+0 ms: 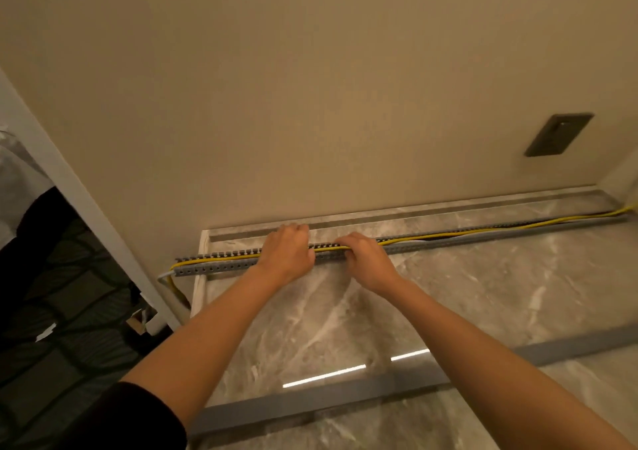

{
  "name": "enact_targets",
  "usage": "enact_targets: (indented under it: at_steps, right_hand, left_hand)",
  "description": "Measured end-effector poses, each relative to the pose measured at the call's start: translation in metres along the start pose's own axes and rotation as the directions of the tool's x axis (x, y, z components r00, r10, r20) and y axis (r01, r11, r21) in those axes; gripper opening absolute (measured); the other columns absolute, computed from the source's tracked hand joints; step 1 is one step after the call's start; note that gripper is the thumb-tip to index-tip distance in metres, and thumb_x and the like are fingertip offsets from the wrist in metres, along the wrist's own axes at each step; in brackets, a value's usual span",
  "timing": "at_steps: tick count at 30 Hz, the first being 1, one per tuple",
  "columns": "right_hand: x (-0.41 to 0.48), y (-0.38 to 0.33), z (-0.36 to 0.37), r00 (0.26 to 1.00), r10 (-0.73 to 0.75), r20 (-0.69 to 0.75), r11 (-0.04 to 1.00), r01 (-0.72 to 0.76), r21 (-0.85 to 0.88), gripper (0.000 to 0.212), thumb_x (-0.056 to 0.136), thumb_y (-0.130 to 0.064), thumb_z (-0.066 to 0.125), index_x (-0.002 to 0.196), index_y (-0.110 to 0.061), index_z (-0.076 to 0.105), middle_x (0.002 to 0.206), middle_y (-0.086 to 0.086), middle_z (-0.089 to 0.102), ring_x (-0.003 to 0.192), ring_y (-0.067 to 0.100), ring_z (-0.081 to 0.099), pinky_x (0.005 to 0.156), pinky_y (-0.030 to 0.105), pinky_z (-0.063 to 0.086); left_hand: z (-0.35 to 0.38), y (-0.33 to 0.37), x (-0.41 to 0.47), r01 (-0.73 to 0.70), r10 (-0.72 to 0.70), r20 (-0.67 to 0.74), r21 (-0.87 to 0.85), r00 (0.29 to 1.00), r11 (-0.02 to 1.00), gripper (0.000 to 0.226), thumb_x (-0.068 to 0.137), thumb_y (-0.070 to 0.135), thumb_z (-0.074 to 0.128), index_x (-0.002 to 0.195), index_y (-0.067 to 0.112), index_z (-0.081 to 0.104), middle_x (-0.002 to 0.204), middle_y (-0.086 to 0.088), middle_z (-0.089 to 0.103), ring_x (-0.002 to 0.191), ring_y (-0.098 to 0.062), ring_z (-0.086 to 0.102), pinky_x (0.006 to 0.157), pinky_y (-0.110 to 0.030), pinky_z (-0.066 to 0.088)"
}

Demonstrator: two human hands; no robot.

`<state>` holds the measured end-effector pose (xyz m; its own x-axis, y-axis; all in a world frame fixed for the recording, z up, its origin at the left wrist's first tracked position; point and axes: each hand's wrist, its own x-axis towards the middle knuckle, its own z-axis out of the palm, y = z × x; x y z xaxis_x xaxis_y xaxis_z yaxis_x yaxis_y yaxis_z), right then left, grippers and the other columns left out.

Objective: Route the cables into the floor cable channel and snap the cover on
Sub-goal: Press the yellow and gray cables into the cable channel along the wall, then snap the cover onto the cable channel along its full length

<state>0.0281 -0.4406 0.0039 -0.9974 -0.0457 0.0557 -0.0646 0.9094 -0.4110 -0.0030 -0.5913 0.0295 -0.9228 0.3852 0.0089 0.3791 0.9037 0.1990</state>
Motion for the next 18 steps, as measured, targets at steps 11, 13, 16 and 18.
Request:
enact_targets:
  at_steps: [11,13,16,18]
  right_hand:
    - [-0.091,0.145,-0.069,0.913,0.408,-0.021,0.912,-0.407,0.053,0.035,0.087,-0.004,0.048,0.119,-0.006,0.062,0.126,0.017,0.060,0.115,0.030,0.057,0.100,0.031,0.040]
    - [-0.109,0.173,-0.080,0.893,0.451,-0.015,0.892,-0.449,0.056,0.035,0.088,-0.005,0.049,0.120,-0.005,0.062,0.127,0.017,0.060,0.117,0.029,0.056,0.101,0.030,0.039]
    - [-0.132,0.214,-0.095,0.869,0.495,-0.016,0.867,-0.493,0.073,0.034,0.088,-0.009,0.050,0.118,-0.007,0.063,0.126,0.015,0.062,0.117,0.028,0.057,0.100,0.031,0.041]
    - [-0.145,0.244,-0.105,0.861,0.509,-0.023,0.859,-0.505,0.087,0.035,0.086,-0.008,0.049,0.118,-0.008,0.064,0.124,0.015,0.063,0.116,0.028,0.057,0.100,0.031,0.042]
  left_hand:
    - [0.043,0.157,0.013,-0.202,0.233,0.256,-0.141,0.938,0.969,0.029,0.093,0.022,0.044,0.110,0.001,0.054,0.121,-0.022,0.057,0.111,-0.037,0.054,0.086,-0.040,0.046]
    - [0.055,0.190,0.014,-0.240,0.277,0.306,-0.154,0.911,0.958,0.031,0.093,0.024,0.045,0.108,0.000,0.056,0.120,-0.022,0.058,0.111,-0.037,0.054,0.088,-0.039,0.046]
    - [0.072,0.239,0.019,-0.273,0.328,0.385,-0.191,0.863,0.943,0.035,0.092,0.031,0.047,0.103,0.000,0.060,0.116,-0.024,0.061,0.106,-0.036,0.058,0.087,-0.038,0.046]
    - [0.080,0.274,0.022,-0.299,0.363,0.445,-0.210,0.819,0.931,0.041,0.090,0.039,0.051,0.099,0.001,0.063,0.111,-0.022,0.065,0.102,-0.034,0.060,0.082,-0.035,0.046]
